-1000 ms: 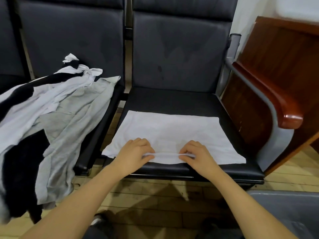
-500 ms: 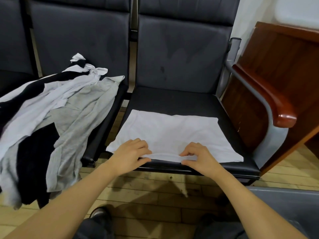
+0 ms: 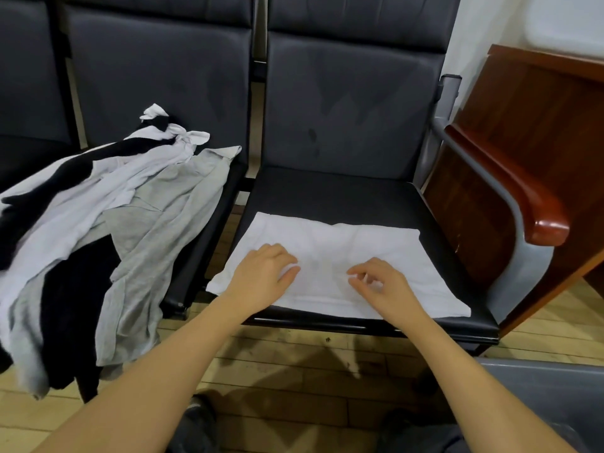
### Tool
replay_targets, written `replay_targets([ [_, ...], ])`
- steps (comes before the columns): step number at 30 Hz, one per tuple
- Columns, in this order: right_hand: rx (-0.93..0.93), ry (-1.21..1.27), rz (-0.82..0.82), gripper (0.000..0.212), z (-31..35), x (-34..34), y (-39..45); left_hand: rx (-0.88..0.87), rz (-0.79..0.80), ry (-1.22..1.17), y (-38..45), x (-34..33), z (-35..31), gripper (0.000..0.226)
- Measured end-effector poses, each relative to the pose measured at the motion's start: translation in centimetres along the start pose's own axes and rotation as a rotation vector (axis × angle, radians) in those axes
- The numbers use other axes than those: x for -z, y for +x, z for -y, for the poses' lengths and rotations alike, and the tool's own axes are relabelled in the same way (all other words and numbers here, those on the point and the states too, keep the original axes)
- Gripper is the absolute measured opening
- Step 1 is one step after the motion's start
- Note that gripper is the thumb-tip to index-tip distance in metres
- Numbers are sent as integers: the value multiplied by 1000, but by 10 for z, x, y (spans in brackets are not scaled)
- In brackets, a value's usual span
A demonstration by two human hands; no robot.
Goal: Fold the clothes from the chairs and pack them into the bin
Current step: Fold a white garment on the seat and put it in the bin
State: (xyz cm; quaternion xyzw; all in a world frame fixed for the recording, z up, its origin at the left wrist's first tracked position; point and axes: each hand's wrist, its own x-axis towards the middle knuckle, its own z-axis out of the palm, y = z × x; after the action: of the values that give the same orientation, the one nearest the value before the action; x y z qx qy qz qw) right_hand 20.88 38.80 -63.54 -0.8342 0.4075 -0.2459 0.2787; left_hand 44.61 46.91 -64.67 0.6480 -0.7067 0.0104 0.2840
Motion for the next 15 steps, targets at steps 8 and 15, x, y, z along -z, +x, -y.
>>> replay_targets([
  [8, -208, -373, 19, 49, -41, 6, 41, 175, 151, 114, 54, -31, 0, 42],
  [15, -449, -611, 216, 56, -57, 3, 51, 326, 431, 223, 68, -59, 5, 58],
])
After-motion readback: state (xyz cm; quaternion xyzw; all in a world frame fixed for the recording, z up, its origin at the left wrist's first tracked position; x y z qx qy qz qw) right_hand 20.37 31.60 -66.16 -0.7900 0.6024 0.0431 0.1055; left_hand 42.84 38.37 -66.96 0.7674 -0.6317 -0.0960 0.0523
